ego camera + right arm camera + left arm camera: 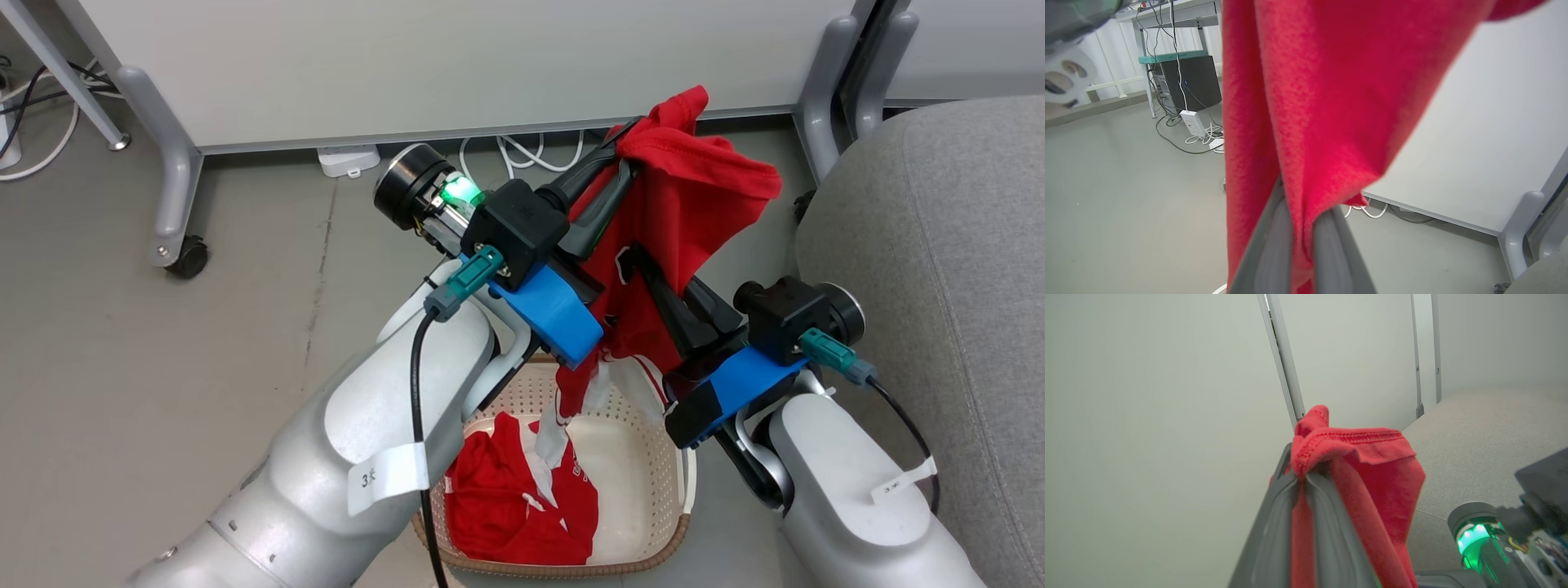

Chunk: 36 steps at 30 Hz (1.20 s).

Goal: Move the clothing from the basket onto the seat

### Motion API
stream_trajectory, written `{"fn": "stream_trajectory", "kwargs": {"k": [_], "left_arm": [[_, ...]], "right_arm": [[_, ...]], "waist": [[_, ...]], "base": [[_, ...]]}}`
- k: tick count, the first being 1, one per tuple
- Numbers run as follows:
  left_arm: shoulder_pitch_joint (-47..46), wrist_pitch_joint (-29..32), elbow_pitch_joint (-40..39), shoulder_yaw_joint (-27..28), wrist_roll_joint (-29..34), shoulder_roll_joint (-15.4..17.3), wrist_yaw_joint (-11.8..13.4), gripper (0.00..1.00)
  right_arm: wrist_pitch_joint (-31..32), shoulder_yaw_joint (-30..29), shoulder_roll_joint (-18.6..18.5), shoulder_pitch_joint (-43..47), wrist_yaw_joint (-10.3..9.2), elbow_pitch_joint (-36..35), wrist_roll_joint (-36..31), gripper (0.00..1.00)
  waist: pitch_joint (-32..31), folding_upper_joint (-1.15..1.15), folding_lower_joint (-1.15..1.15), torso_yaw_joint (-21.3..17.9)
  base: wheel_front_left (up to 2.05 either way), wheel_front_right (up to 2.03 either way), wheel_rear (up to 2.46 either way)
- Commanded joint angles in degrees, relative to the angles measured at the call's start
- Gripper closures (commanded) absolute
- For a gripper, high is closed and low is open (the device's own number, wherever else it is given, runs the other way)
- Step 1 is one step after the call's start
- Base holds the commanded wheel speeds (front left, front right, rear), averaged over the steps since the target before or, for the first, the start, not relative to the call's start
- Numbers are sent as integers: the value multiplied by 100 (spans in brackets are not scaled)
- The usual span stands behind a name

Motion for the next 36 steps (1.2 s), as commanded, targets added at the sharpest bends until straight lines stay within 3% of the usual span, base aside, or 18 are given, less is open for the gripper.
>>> {"fn": "stream_trajectory", "kwargs": {"k": [1,22,23,24,36], "left_arm": [[18,-29,13,31,41,-1,-16,100],[100,-29,138,164,155,-31,-85,100],[99,-29,150,179,163,-32,-81,38],[100,-28,178,179,176,-33,-74,0],[253,-29,267,202,222,-52,-97,0]], "right_arm": [[-22,10,-37,58,1,-37,11,100],[-22,58,-122,107,1,-197,104,100],[-22,61,-124,105,1,-204,110,100],[-22,63,-125,104,1,-215,117,100],[-22,-119,-51,221,1,-441,85,100]], "waist": [[1,0,0,-5],[-8,0,0,-20],[-7,0,0,-21],[-7,0,0,-21],[-9,0,0,-38]], "base": [[0,0,0],[0,0,0],[0,0,0],[0,0,0],[0,0,0]]}}
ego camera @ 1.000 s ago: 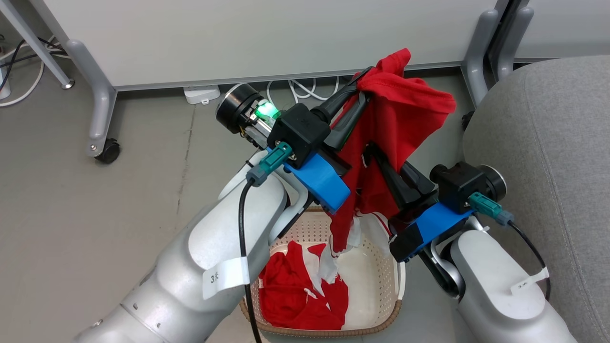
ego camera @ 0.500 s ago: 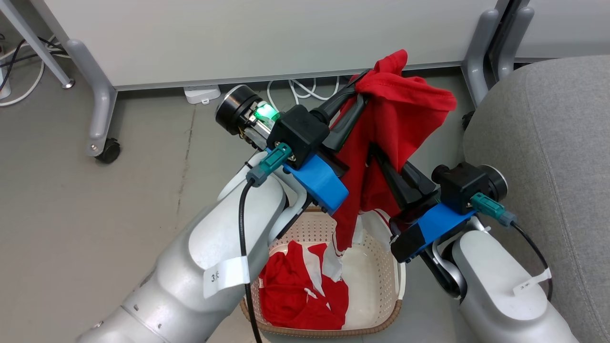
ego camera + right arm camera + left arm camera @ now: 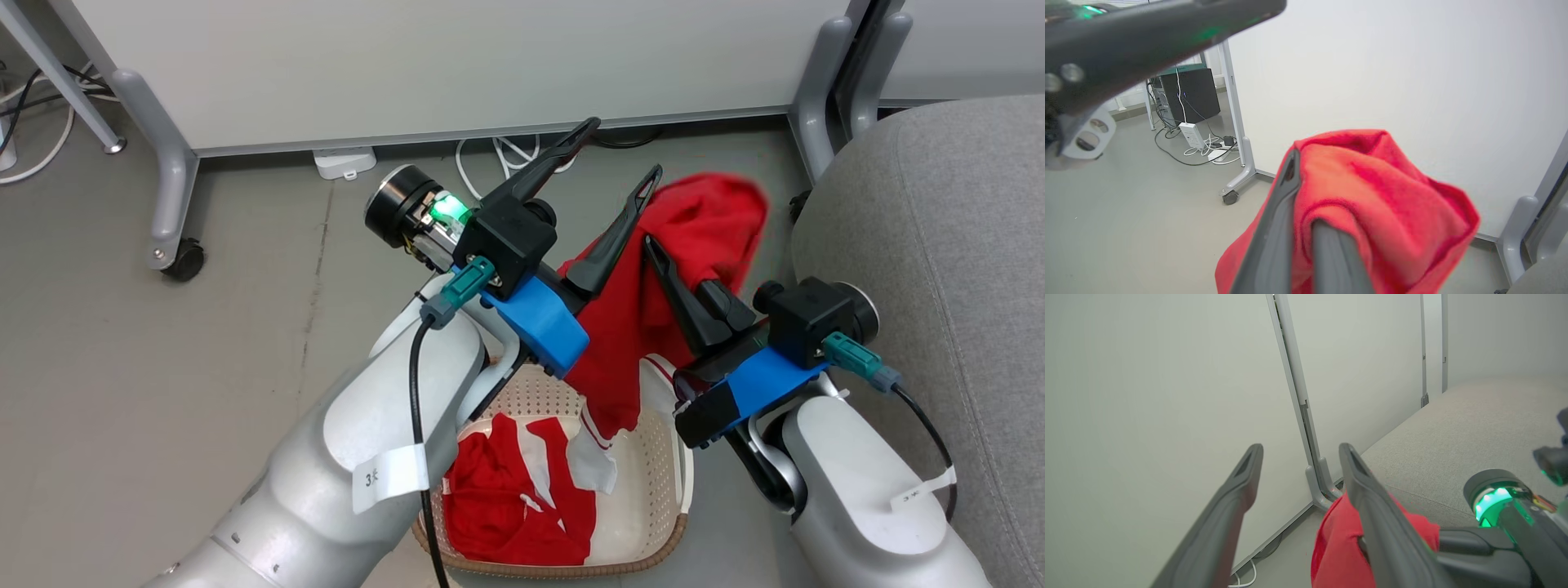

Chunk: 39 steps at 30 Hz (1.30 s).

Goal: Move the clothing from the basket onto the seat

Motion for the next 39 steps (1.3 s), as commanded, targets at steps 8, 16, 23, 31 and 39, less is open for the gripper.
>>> {"fn": "stream_trajectory", "kwargs": {"k": [8,16,23,31,39], "left_arm": [[121,-29,-31,77,79,52,-33,0],[167,-29,-66,51,122,123,-41,0],[168,-29,-60,13,141,162,-42,0],[167,-30,-5,-107,162,205,-49,0],[124,-30,57,-307,149,224,-49,0]], "right_arm": [[-22,-177,39,71,1,-204,-24,100],[-23,-497,21,143,1,-504,-88,100],[-23,-772,-20,252,1,-771,-133,100],[-22,-1277,5,518,1,-1157,-179,100],[-22,-1728,63,891,1,-1520,-220,100]], "waist": [[104,0,0,-134],[269,0,0,-491],[408,0,0,-865],[553,0,0,-1417],[633,0,0,-1941]], "base": [[0,0,0],[0,0,0],[0,0,0],[0,0,0],[0,0,0]]}}
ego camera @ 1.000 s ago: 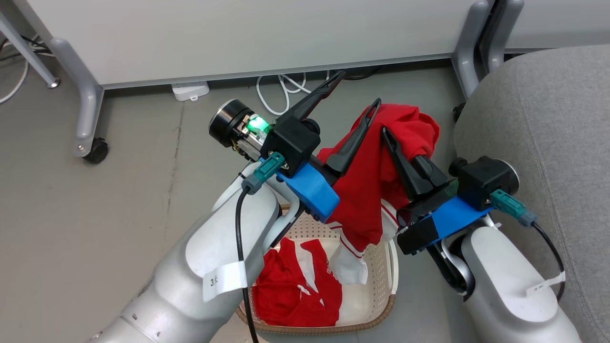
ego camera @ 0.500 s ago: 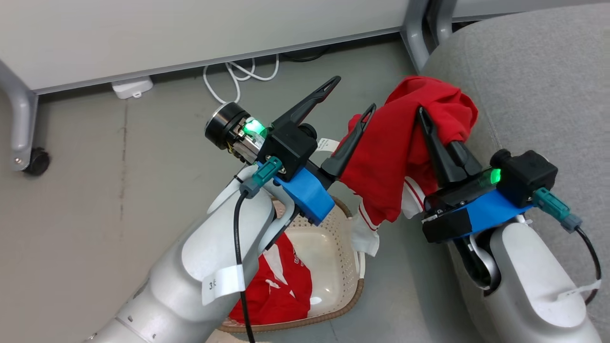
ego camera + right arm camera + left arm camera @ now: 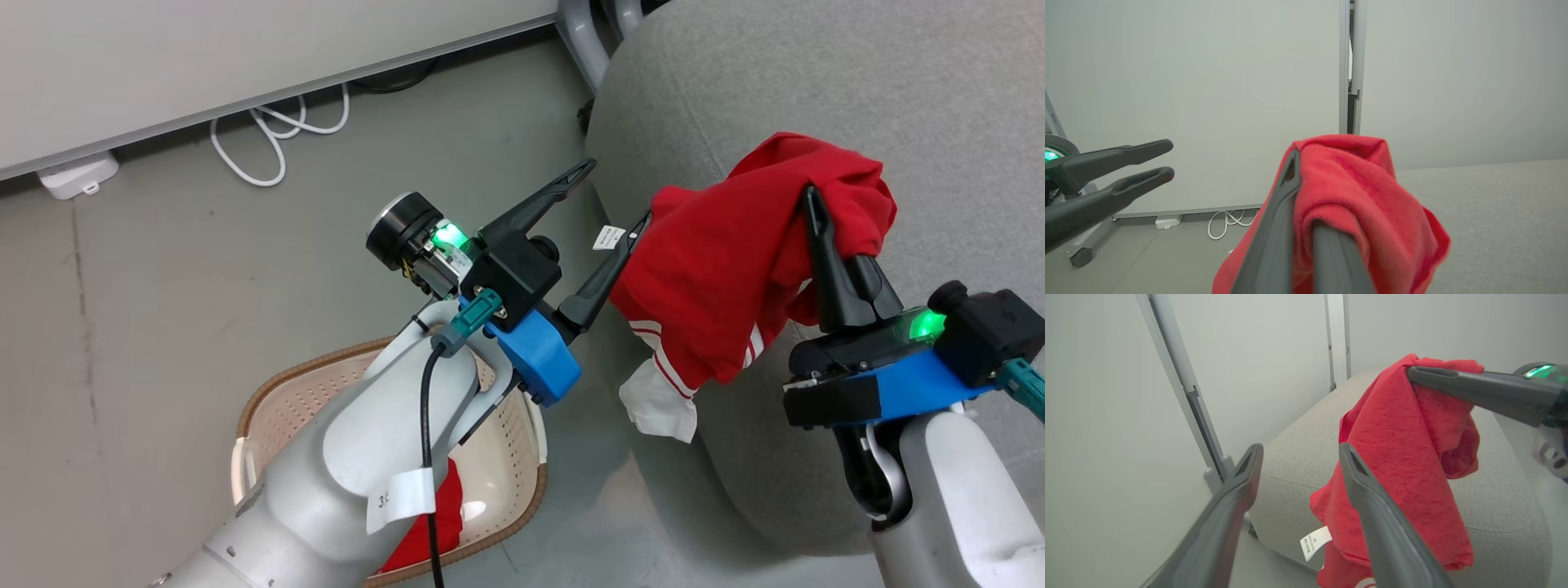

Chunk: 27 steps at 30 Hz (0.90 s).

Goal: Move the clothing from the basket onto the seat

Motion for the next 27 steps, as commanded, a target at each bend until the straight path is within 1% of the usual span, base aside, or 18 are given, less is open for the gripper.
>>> {"fn": "stream_trajectory", "kwargs": {"k": [1,9,19,22,27], "left_arm": [[-10,-29,22,-18,10,32,-38,0],[95,-30,98,-261,-58,35,-25,0],[139,-30,121,-327,-135,59,-26,0],[107,-30,107,-312,-150,72,-26,0],[-46,-26,25,-267,-106,148,15,0]], "right_arm": [[-23,-33,15,83,2,-56,-12,100],[-24,-383,101,529,3,-361,-16,100],[-24,-483,219,794,2,-491,-54,100],[-24,-504,232,721,2,-511,-56,100],[-24,-575,138,71,2,-613,-75,100]], "waist": [[31,0,0,-133],[39,0,0,-473],[-13,0,0,-613],[-12,0,0,-597],[271,0,0,-513]], "base": [[0,0,0],[0,0,0],[0,0,0],[0,0,0],[0,0,0]]}}
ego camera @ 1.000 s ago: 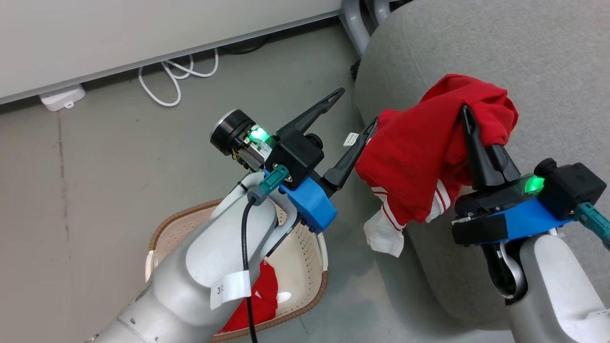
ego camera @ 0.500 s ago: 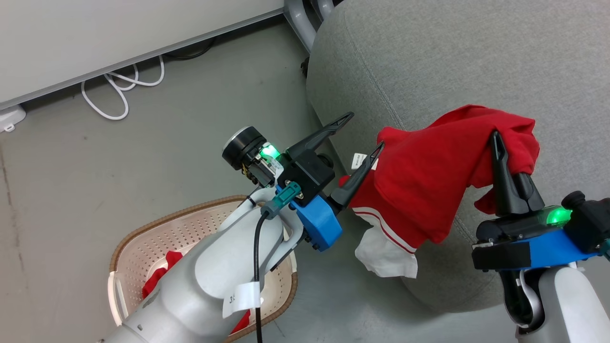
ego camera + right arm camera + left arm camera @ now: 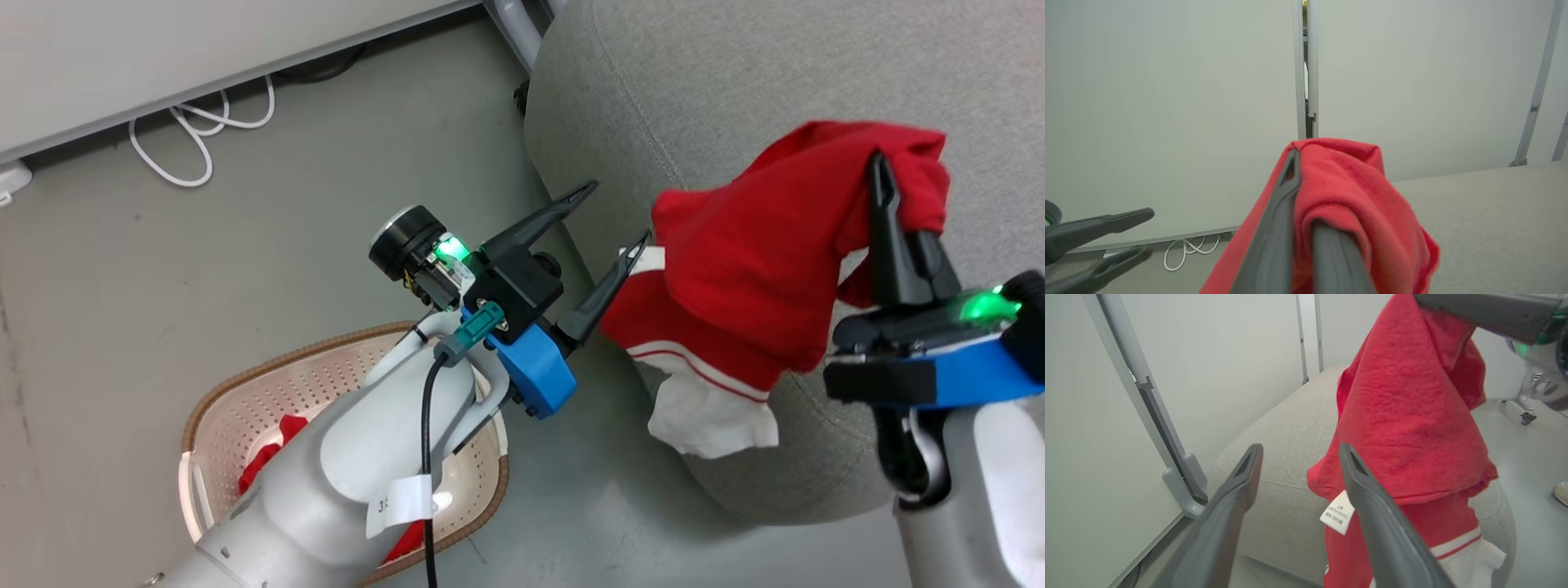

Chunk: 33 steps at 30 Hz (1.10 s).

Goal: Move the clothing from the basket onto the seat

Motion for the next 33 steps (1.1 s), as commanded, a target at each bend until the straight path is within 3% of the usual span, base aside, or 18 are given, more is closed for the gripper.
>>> {"fn": "stream_trajectory", "kwargs": {"k": [1,10,17,23,27,33], "left_arm": [[-114,-17,-27,39,16,57,41,0],[-734,175,-403,55,232,220,104,0],[-1160,292,-793,24,433,362,138,0],[-1352,384,-1066,9,533,470,194,0],[-1382,432,-1218,-4,573,564,227,0],[-1323,463,-1388,-13,550,695,275,0]], "right_arm": [[-24,-63,-60,-228,1,-58,-14,100],[-24,-970,-534,-2150,1,-115,-124,100],[-23,-1925,-1437,-3536,1,168,-78,100],[-23,-2469,-2215,-4053,1,797,-129,100],[-23,-2594,-2308,-4016,1,1281,-178,100],[-22,-2445,-1888,-3719,1,1889,-159,100]], "waist": [[166,0,0,47],[1332,0,0,284],[2257,0,0,447],[2748,0,0,524],[2929,0,0,503],[3025,0,0,463]], "base": [[0,0,0],[0,0,0],[0,0,0],[0,0,0],[0,0,0],[0,0,0]]}}
